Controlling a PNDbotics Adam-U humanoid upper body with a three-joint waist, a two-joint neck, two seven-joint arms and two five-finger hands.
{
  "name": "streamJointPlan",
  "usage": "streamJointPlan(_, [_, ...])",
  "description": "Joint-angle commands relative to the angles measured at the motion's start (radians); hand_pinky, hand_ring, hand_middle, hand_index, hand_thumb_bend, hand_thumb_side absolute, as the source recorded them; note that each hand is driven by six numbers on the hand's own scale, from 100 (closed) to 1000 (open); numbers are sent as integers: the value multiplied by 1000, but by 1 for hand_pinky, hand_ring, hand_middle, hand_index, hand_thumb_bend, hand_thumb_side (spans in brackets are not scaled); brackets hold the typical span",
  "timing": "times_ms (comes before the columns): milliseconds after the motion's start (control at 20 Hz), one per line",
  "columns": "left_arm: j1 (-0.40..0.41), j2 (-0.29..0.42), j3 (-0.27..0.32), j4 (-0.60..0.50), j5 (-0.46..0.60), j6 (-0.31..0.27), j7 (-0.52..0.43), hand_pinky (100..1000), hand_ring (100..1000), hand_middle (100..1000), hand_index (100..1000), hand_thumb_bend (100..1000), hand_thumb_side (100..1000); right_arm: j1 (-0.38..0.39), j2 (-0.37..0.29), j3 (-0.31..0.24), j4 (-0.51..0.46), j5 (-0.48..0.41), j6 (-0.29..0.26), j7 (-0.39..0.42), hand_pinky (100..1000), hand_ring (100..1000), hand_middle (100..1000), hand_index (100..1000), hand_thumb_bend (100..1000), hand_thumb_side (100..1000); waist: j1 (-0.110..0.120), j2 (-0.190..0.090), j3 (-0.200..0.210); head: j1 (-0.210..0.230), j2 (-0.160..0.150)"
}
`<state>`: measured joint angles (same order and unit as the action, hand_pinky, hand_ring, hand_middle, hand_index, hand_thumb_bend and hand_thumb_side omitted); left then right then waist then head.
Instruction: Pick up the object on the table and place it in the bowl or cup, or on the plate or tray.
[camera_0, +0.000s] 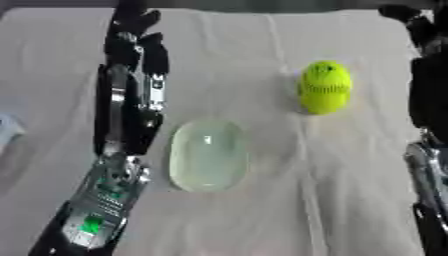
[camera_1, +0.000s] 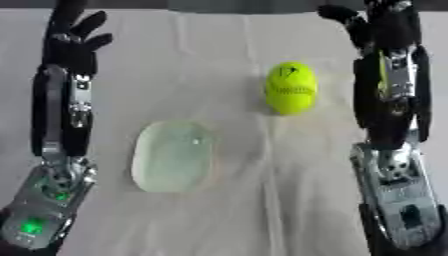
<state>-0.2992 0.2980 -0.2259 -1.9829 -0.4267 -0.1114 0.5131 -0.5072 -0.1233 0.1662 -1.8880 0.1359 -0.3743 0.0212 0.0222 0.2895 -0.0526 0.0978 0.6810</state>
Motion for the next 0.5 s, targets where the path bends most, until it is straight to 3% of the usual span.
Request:
streamJointPlan(50, [-5,0,2,-17,-5,1,2,777,878,1000,962,127,1000,-5,-4,-1,-12,2,0,-4,766,1000,978,1000,100,1000,0,-15,0,8,-19])
streamJointPlan(500, [-4,0,2,-17,-6,5,0,760,863,1000,959,121,1000,-4,-4,0,-13,5,1,-2,752,1000,970,1000,100,1000,3,-16,0,6,-20])
